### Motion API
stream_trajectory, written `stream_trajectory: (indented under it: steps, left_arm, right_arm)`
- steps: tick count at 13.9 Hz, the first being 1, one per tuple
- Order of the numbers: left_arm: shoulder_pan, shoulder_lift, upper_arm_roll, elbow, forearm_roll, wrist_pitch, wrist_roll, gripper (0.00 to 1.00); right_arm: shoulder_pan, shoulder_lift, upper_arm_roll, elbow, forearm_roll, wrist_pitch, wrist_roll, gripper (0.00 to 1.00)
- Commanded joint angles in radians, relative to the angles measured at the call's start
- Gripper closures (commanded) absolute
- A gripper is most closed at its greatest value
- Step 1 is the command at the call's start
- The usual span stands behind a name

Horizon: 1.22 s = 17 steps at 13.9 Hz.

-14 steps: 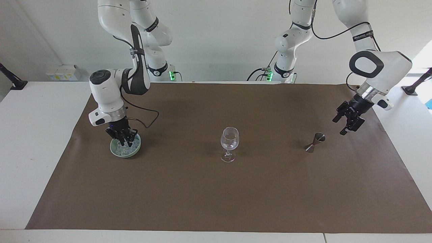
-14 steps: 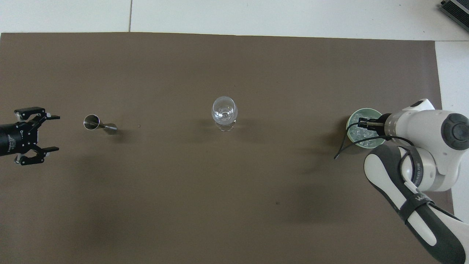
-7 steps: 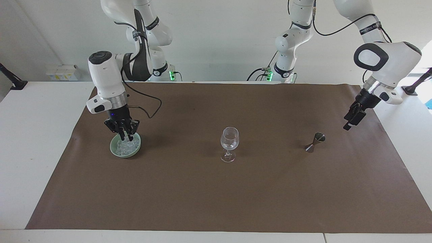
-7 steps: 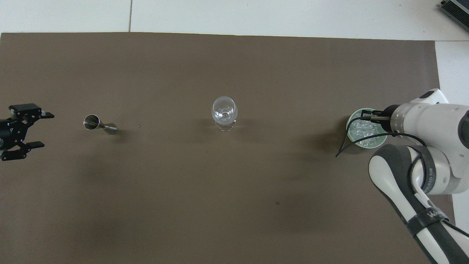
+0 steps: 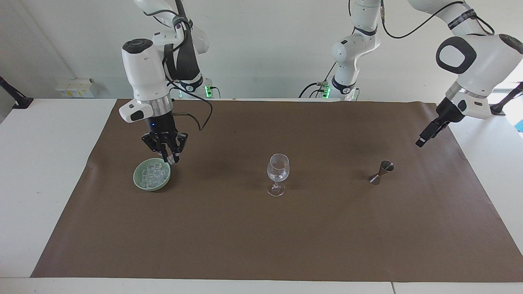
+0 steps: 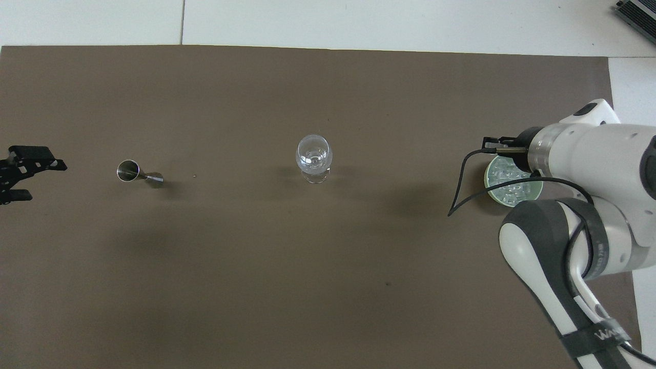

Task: Pour wine and add ice with both arms
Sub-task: 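Carry the ice with the right gripper over the wine glass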

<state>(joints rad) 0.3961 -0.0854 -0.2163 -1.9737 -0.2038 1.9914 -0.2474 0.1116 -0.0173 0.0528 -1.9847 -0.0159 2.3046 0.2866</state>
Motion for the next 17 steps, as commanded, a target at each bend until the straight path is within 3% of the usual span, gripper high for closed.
stream_trajectory:
  steps: [1, 4, 6, 8, 12, 17]
  left_arm:
    - [-0.158, -0.004, 0.132, 0.077, 0.047, -0.092, 0.028, 0.0]
    - [-0.241, -0.008, 0.169, 0.125, 0.116, -0.138, 0.1, 0.0]
    - [-0.285, -0.007, 0.193, 0.176, 0.118, -0.186, 0.138, 0.0]
    - [-0.325, 0.001, 0.213, 0.229, 0.135, -0.245, 0.149, 0.0]
    - [-0.349, 0.019, 0.201, 0.352, 0.228, -0.4, 0.166, 0.0]
    - [-0.344, -0.019, 0.118, 0.276, 0.227, -0.364, 0.157, 0.0]
  right_arm:
    - [0.071, 0.011, 0.001, 0.061, 0.002, -0.047, 0.129, 1.0]
    - [0.141, 0.022, 0.005, 0.075, 0.036, -0.004, 0.242, 1.0]
    - [0.189, 0.048, 0.01, 0.09, 0.146, 0.062, 0.279, 1.0]
    - [0.229, 0.085, 0.015, 0.145, 0.229, 0.094, 0.354, 1.0]
    - [0.315, 0.2, 0.015, 0.279, 0.234, 0.143, 0.463, 1.0]
    - [0.327, 0.27, 0.036, 0.277, 0.231, 0.239, 0.439, 1.0]
